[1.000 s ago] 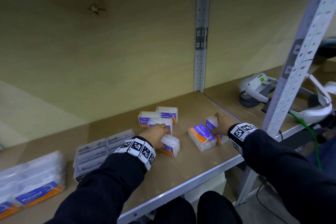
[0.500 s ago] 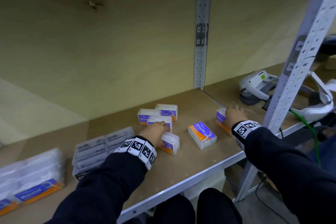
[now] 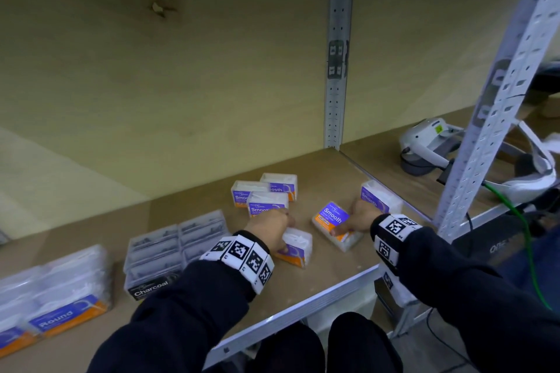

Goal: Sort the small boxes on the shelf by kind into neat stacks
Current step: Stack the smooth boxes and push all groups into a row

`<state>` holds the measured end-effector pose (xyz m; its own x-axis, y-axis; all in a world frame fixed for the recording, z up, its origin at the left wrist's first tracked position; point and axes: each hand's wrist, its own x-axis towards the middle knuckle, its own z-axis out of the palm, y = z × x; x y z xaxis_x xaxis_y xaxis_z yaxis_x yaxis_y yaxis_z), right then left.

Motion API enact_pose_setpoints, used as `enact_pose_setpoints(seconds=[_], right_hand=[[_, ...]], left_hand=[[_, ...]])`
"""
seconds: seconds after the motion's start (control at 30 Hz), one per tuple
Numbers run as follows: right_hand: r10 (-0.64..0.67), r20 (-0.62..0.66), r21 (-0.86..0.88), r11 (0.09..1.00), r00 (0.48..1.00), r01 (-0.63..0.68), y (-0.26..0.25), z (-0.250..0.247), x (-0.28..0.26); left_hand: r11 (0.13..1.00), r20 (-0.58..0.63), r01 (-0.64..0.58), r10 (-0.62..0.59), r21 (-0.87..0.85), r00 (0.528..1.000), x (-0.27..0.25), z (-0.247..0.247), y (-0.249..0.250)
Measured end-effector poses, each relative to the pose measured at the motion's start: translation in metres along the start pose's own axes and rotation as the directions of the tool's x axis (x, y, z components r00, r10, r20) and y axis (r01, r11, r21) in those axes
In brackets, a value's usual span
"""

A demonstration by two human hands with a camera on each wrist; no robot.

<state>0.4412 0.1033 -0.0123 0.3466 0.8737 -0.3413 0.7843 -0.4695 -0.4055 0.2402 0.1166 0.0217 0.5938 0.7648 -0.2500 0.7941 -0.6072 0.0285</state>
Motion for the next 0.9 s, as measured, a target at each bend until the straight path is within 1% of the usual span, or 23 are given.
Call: enact_pose_setpoints(seconds=[0.07,0.13,0.17,0.23,0.33,0.43,0.47,0.53,0.67,0.77,0.9], right_hand=[[-0.017,-0.096,-0.041,0.999,0.995,0.013,-0.001,-0.002,-0.002],[-0.051,-0.215,-0.087,0.996,0.975,0.033,-0.001,-0.006,-0.003],[-0.059,-0.246,-0.082,0.996,0.967,0.04,0.001,-0.008,-0.004],[-0.061,-0.27,-0.085,0.996,0.961,0.039,0.004,-0.012,-0.005],[-0.079,-0.246,-0.186,0.982,0.966,0.033,0.004,-0.016,-0.006],[-0.175,-0.228,-0.332,0.939,0.958,0.092,-0.009,-0.021,-0.008],[-0.215,-0.217,-0.364,0.923,0.952,0.125,-0.017,-0.023,-0.008],[-0.29,-0.153,-0.396,0.894,0.945,0.21,-0.036,-0.026,-0.009],[-0.429,0.041,-0.424,0.81,0.903,0.404,-0.079,-0.027,-0.004],[-0.474,0.158,-0.469,0.736,0.866,0.488,-0.108,-0.022,0.005],[-0.49,0.238,-0.504,0.676,0.838,0.538,-0.13,-0.008,0.018]], left_hand=[[0.999,0.002,-0.034,0.034,-0.012,0.999,-0.001,0.0,0.008],[0.997,-0.005,-0.074,0.074,-0.028,0.997,-0.001,0.001,0.016],[0.996,-0.013,-0.091,0.09,-0.027,0.996,-0.001,0.001,0.02],[0.993,-0.032,-0.115,0.114,-0.019,0.993,0.0,0.004,0.027],[0.991,-0.055,-0.127,0.126,-0.029,0.991,0.001,0.007,0.031],[0.989,-0.05,-0.142,0.14,-0.027,0.989,0.002,0.007,0.029],[0.989,-0.045,-0.148,0.147,-0.026,0.988,0.002,0.006,0.027],[0.985,-0.024,-0.165,0.164,-0.049,0.986,0.0,0.004,0.023],[0.975,0.034,-0.187,0.192,-0.117,0.981,-0.006,-0.002,0.008],[0.973,0.052,-0.201,0.208,-0.109,0.977,-0.01,-0.006,-0.005],[0.973,0.06,-0.21,0.216,-0.099,0.974,-0.016,-0.01,-0.02]])
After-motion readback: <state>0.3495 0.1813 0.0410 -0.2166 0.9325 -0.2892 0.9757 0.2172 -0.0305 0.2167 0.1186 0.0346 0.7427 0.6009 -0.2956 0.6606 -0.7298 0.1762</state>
